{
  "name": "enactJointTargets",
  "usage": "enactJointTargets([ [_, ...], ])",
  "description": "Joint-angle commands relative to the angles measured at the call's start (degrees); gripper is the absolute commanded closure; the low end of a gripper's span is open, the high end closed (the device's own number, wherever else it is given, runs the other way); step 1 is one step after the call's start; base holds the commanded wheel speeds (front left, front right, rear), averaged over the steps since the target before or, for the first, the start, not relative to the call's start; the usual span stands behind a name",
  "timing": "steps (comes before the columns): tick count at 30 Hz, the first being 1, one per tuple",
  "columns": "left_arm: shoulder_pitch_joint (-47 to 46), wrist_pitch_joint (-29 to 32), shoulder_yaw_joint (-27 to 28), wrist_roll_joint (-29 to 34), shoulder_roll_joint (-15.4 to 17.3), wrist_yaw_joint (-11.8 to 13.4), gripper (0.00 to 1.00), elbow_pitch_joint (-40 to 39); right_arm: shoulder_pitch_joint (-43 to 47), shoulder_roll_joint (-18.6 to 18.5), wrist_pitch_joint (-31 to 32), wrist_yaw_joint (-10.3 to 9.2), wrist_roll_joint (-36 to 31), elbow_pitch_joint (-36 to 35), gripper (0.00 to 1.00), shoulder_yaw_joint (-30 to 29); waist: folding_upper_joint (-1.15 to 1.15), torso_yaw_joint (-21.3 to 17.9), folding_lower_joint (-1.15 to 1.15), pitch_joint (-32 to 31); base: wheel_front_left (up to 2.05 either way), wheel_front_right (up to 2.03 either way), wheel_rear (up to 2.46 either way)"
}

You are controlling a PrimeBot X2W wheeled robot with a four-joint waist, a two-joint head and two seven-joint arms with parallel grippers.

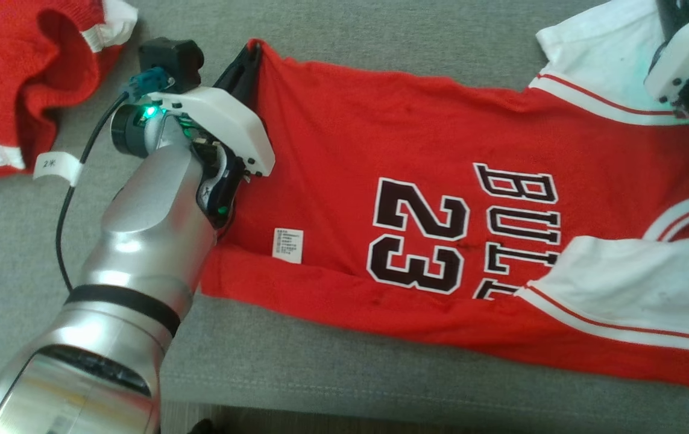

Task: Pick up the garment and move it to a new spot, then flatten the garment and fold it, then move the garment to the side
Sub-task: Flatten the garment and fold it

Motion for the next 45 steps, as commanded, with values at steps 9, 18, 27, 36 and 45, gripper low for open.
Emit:
enactJointTargets([
  [9, 2.0, -1.6, 3.4, -1.5, 5.6, 0.8, 1.00, -2.4, 4.5, -3.1, -7.3, -0.04, 7.9, -11.8, 1.00, 7.1, 0.00, -4.0, -0.01, -5.2, 0.00, 0.00, 0.00],
  [18, 8.5, -1.7, 5.1, -2.8, 9.2, 1.1, 1.00, -7.9, 13.0, -7.6, -10.4, -0.04, 14.0, -21.3, 1.00, 8.1, 0.00, -5.7, -0.01, -8.7, 0.00, 0.00, 0.00],
  [27, 16.4, 0.7, 7.0, -4.9, 13.8, 3.9, 1.00, -19.2, 22.8, -10.8, -11.0, -0.04, 18.4, -34.0, 1.00, 6.0, 0.00, -7.8, -0.01, -11.2, 0.00, 0.00, 0.00],
  [36, 27.5, 5.5, 9.5, -9.9, 16.7, 6.8, 1.00, -33.3, 35.4, -11.0, -9.5, -0.04, 21.9, -44.4, 1.00, 1.2, 0.00, -9.0, -0.01, -13.4, 0.00, 0.00, 0.00],
  [45, 38.7, 7.8, 11.1, -12.8, 18.7, 10.9, 1.00, -43.1, 49.4, -8.0, -8.0, -0.04, 22.0, -50.0, 1.00, -3.5, 0.00, -10.1, -0.01, -13.8, 0.00, 0.00, 0.00],
])
